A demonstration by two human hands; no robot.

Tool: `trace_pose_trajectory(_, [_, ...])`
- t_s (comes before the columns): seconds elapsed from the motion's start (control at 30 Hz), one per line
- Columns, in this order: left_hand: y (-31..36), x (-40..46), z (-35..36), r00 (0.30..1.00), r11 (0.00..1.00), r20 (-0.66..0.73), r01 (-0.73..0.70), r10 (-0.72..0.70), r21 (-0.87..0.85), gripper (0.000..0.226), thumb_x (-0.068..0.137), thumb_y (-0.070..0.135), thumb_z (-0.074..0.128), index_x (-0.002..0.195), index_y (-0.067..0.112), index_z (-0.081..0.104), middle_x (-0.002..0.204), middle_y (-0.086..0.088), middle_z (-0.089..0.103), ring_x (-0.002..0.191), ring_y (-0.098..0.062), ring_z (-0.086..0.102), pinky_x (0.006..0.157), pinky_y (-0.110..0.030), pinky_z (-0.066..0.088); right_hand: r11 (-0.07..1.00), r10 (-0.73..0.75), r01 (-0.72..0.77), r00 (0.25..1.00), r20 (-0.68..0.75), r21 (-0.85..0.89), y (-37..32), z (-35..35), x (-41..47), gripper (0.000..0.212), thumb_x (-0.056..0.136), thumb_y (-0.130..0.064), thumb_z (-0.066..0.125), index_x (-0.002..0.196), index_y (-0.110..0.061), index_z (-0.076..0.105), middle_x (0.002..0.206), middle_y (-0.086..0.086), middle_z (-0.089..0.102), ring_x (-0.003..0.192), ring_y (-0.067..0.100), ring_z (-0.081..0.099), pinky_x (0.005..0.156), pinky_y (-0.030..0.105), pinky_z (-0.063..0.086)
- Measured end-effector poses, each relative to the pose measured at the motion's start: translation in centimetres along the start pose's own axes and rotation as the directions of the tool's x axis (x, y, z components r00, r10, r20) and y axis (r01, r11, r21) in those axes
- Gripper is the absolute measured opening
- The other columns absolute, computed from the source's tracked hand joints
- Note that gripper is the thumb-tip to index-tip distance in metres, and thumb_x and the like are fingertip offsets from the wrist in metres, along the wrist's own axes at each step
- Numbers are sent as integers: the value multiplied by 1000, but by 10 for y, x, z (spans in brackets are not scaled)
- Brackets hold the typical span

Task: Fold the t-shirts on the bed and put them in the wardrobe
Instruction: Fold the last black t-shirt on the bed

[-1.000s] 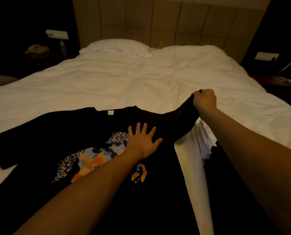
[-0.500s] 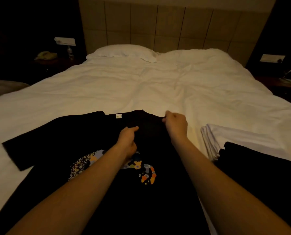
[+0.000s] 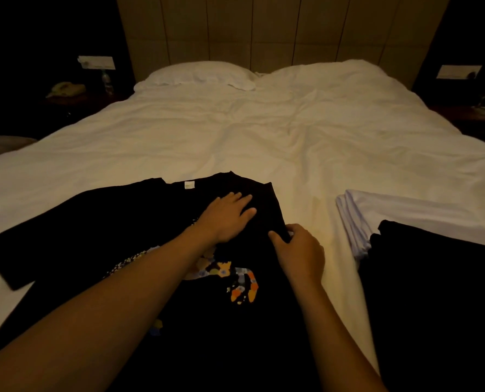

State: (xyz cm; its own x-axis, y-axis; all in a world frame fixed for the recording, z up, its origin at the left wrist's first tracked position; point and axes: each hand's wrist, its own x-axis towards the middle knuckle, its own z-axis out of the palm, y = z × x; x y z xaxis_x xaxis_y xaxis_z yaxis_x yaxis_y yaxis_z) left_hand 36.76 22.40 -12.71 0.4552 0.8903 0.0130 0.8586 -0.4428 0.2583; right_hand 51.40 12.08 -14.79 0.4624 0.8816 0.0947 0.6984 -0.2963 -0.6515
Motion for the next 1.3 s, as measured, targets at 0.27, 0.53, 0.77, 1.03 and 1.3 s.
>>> trace_pose_trajectory(0.27, [-8, 5, 20, 1000, 999, -2, 28, -28, 46, 54, 105, 50, 15, 156, 32, 15, 165, 2, 8, 151, -14, 2, 121, -38, -1, 995, -16, 14, 1000, -22, -99, 2, -6, 4, 36, 104, -36, 39, 108, -9, 62, 99, 8, 66, 86, 23, 58, 75, 34, 46])
trace_pose_trajectory(0.53, [2, -21, 14, 996, 996, -84, -16, 23, 83, 61, 101, 59, 17, 156, 34, 14, 165, 2, 7, 151, -15, -1, 121, -40, -2, 991, -78, 71, 995, -60, -111, 3, -17, -2, 32, 100, -35, 51, 129, -22, 54, 120, 3, 60, 103, 19, 53, 79, 28, 42])
trace_pose_trajectory(0.77, [-2, -66, 20, 999, 979, 46, -28, 19, 201, 69, 95, 69, 20, 156, 39, 4, 165, 3, -1, 151, -15, -4, 121, -40, -3, 949, -164, 189, 979, 117, -254, 2, -14, -4, 42, 103, -38, 39, 142, -26, 50, 153, -1, 40, 141, 23, 33, 114, 39, 28])
trace_pose_trajectory(1.03, [-8, -131, -31, 963, 981, -198, 165, -183, -104, 60, 102, 54, 29, 156, 29, 21, 164, 0, 14, 151, -18, 9, 120, -35, 12, 939, -310, 321, 946, 94, -125, -37, -24, -35, 49, 104, -39, 37, 150, -21, 39, 159, 0, 30, 149, 19, 19, 119, 37, 20])
trace_pose_trajectory(1.3, [-87, -240, -63, 814, 863, -321, 385, -485, -326, 61, 101, 46, 40, 152, 14, 33, 155, -8, 37, 142, -23, 34, 112, -33, 29, 877, -477, 477, 843, 250, 63, -116, 11, -101, 52, 103, -41, 41, 151, -22, 36, 158, -2, 31, 148, 15, 19, 119, 32, 21])
